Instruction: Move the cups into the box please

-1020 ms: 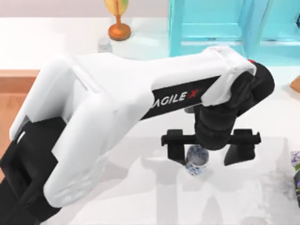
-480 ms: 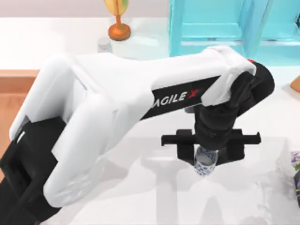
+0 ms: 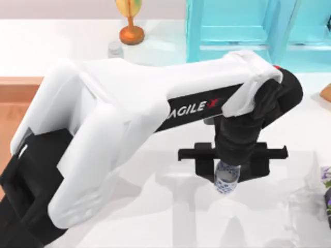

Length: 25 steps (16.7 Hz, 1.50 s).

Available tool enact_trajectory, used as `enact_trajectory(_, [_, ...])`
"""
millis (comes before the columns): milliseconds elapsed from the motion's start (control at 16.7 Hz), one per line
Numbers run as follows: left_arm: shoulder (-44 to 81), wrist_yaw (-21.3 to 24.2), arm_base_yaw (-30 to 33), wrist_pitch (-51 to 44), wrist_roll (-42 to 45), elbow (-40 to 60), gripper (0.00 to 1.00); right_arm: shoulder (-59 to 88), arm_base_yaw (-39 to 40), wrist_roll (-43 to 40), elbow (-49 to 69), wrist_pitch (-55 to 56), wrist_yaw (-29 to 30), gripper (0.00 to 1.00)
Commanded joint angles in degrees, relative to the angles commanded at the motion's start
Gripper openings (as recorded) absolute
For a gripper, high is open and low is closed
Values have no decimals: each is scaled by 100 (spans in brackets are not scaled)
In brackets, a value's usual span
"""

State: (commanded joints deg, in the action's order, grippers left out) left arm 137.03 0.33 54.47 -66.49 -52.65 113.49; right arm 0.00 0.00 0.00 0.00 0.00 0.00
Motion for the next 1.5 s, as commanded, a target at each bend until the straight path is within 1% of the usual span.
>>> enact_trajectory(240, [-224, -4, -69, -124, 175, -177, 0, 0, 0, 0, 0, 0, 0, 100])
enact_trajectory(660, [-1983, -22, -810, -879, 814, -1096, 0, 0, 0, 0, 0, 0, 0, 100])
enact_trajectory(1080, [-2098, -41, -927, -965, 948, -1167, 0, 0, 0, 0, 0, 0, 0, 100])
enact_trajectory(1260, [-2071, -120, -1407, -1024, 1465, -1262, 0, 0, 0, 0, 0, 0, 0, 100])
enact_trajectory(1500, [-2198, -196, -2610, -1073, 2679, -1374, 0, 0, 0, 0, 0, 0, 0, 100])
